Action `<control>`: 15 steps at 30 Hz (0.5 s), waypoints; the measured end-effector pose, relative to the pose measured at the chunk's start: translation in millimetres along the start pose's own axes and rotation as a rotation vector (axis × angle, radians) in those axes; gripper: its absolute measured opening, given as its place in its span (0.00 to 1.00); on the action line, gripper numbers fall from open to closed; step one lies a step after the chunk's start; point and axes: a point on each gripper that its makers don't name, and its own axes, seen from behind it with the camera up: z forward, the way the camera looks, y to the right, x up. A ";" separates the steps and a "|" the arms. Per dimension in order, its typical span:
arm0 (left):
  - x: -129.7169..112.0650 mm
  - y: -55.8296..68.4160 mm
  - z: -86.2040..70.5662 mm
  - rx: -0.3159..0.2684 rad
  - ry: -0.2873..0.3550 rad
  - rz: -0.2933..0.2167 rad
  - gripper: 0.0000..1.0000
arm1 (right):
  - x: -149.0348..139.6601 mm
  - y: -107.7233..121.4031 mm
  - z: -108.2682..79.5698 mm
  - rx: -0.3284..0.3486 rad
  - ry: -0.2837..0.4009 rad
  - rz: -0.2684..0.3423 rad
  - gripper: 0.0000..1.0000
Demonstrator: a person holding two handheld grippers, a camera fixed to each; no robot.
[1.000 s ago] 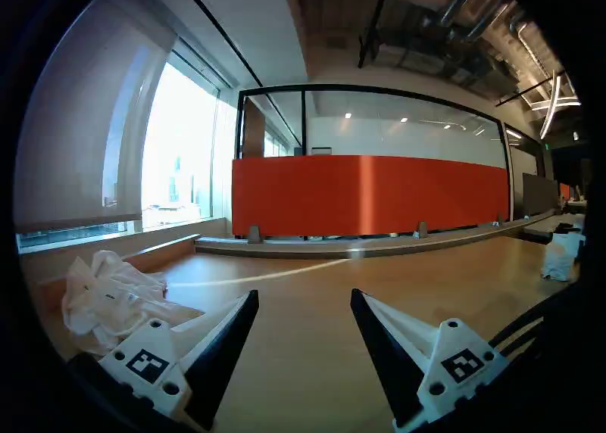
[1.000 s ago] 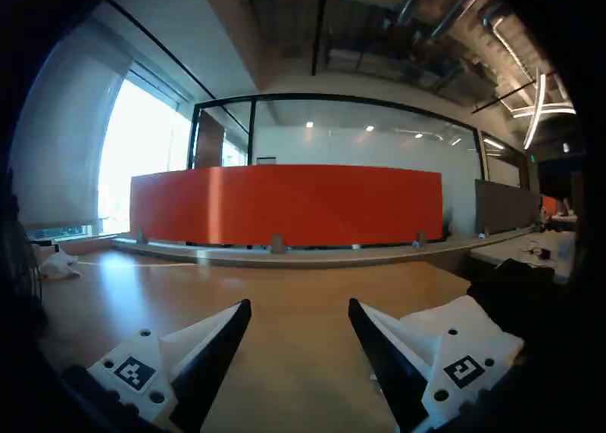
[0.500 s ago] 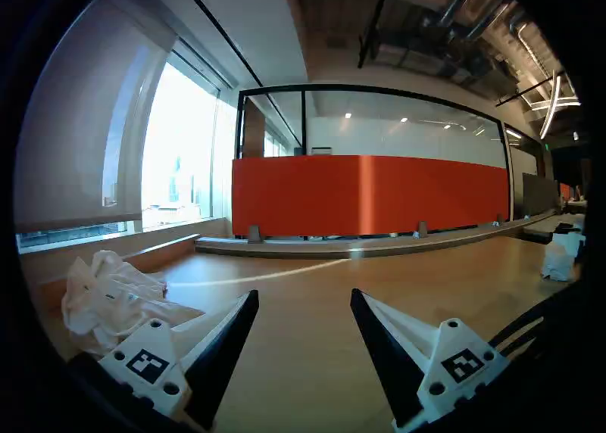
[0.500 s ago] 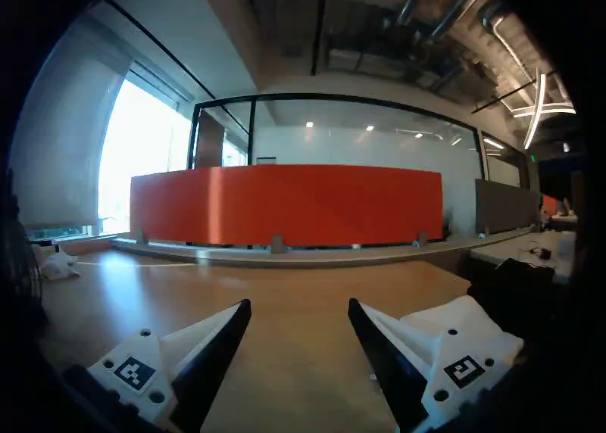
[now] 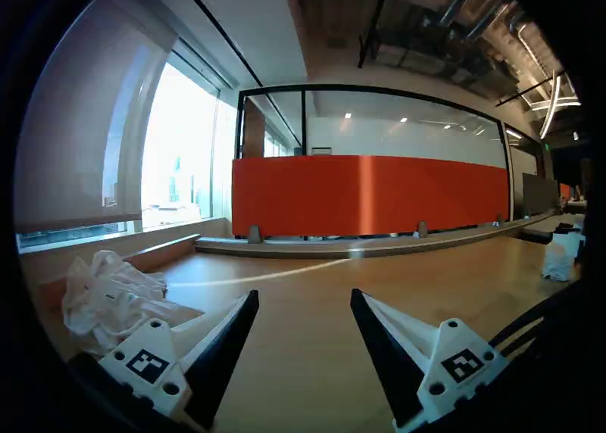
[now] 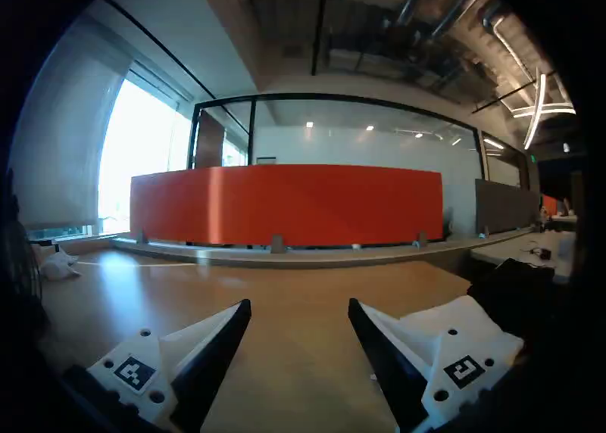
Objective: Fold towel
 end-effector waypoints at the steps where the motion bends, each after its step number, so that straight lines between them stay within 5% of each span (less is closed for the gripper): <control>1: 0.2 -0.1 -0.1 0.000 0.000 0.000 0.90 | 0.0 0.0 -0.1 0.000 0.000 0.000 1.00; 15: 1.4 -1.2 -0.6 0.000 0.000 -0.001 0.90 | -0.5 -0.3 -0.1 0.000 0.000 0.000 1.00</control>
